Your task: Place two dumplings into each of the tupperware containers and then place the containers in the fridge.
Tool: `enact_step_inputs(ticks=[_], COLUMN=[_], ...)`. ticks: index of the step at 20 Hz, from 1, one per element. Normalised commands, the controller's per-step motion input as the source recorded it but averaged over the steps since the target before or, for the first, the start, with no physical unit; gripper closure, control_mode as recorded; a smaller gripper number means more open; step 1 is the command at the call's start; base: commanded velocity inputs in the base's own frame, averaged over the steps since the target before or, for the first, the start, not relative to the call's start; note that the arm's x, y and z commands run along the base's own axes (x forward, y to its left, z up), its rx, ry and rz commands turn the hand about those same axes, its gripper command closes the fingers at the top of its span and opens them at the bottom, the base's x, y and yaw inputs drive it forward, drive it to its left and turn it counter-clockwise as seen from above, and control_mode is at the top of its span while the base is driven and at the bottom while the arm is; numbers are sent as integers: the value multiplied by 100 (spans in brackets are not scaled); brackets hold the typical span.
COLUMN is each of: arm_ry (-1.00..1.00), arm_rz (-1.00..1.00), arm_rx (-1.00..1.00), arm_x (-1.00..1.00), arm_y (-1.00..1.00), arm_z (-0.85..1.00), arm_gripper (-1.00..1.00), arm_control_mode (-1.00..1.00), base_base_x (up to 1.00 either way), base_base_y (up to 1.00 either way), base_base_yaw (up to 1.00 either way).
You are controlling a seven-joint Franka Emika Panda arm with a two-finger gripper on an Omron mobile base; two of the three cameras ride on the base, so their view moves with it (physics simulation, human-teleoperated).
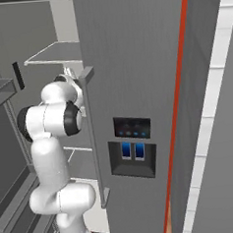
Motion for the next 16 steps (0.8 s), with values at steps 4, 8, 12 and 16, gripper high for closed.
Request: enact_step_inputs(ticks=[4, 8, 12, 16], arm_ry=[2, 11, 14, 20], arm_rz=[-10, -6, -3, 0], arm_rx=[0, 0, 1, 0], arm_x=[-76, -98, -100, -96], arm_y=[-2, -19, -28, -29], arm_z=[65, 42, 32, 43], arm_gripper=[-100, -100, -100, -100], arm_control_mode=[-100, -100, -100, -100], base_base_x=[0, 0, 0, 0], base_base_y=[0, 0, 0, 0], base_base_yaw=[0, 0, 0, 0])
